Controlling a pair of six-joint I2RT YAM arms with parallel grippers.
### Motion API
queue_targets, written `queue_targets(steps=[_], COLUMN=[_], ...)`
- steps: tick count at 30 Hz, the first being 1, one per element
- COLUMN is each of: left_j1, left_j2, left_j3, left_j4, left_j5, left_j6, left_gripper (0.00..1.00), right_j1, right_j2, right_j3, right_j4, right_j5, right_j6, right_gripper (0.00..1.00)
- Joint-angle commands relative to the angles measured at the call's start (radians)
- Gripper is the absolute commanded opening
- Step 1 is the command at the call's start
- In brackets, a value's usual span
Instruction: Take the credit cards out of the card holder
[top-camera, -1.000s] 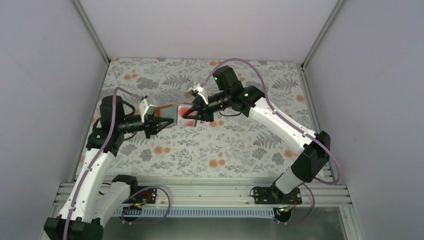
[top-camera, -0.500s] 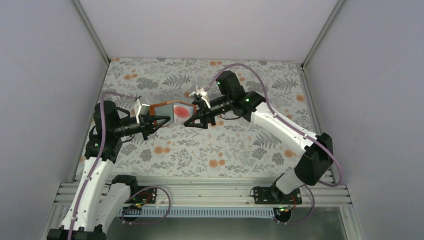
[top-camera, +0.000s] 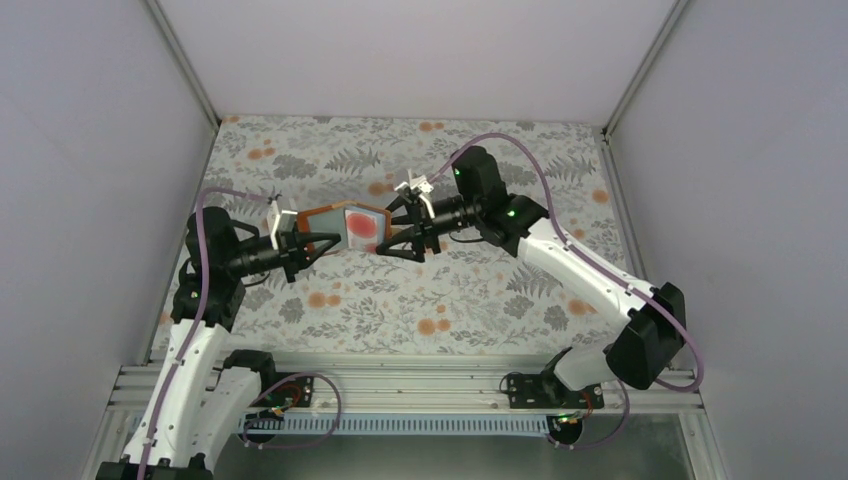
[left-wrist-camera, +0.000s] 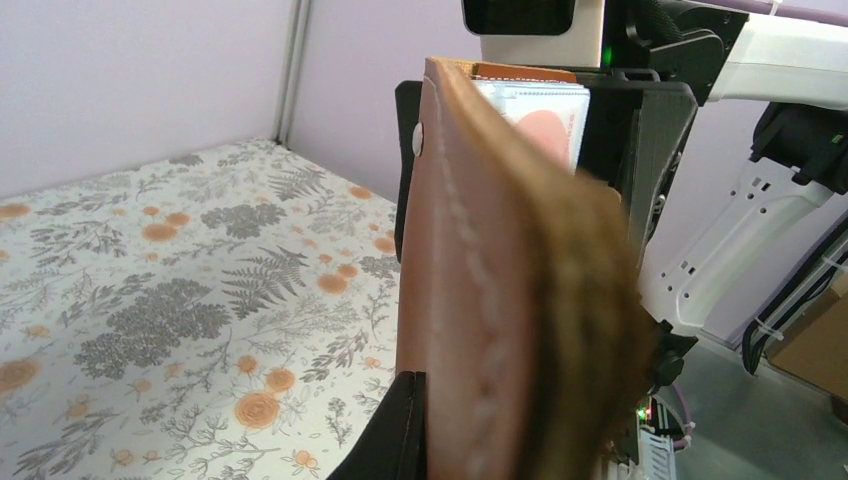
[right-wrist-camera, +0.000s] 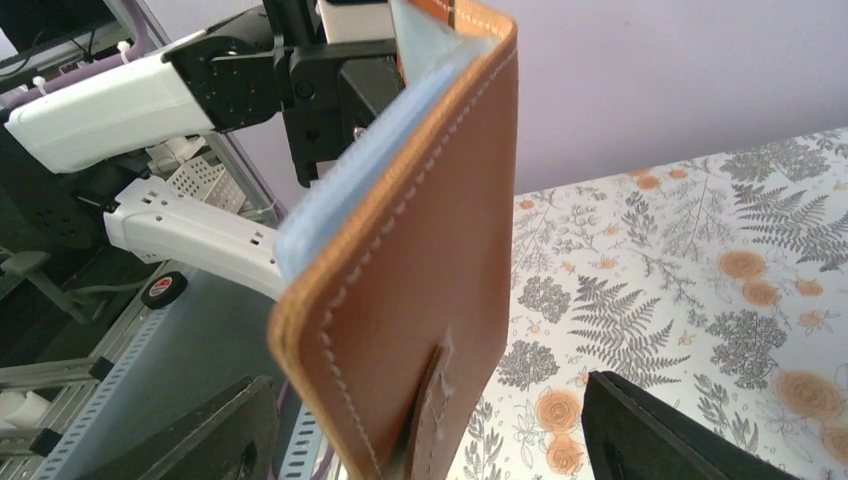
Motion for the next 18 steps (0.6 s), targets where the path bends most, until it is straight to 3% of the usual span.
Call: queue_targets(steps=[1, 4, 10, 14, 17, 18], left_j1=[0.008, 0.009, 0.011, 0.014, 0.031, 0.037], left_j2=[-0.004, -0.002, -0.005, -0.006, -0.003, -0.003], left_j3=[0.008, 0.008, -0.003, -0.002, -0.010, -0.018], left_j4=[0.021, 0.015, 0.014, -0.024, -0.086, -0.089], left_j5=[-0.006, -0.017, -0.022, -0.143, -0.416, -0.478], left_j6=[0.003, 0.006, -0.006, -0.010, 0.015, 0.033], left_gripper=[0.02, 0.02, 0.02, 0.05, 0.40, 0.44], right_j1=[-0.008, -0.006, -0.008, -0.013, -0.027, -0.034], right_j2=[-0.002, -0.003, -0.017, -0.017, -0.015, -0.011], right_j3=[0.016, -0.013, -0.040, -0.056, -0.067, -0.067], right_j4=[0.135, 0.194, 0.164, 0.151, 0.117, 0.101], right_j5=[-0.007, 0.021, 0.034, 0.063, 0.159, 0.217], right_j6=[0.112, 0.167, 0.148, 0.161, 0.207, 0.235], right_gripper=[0.77, 0.69, 0.06, 0.04, 0.04, 0.04])
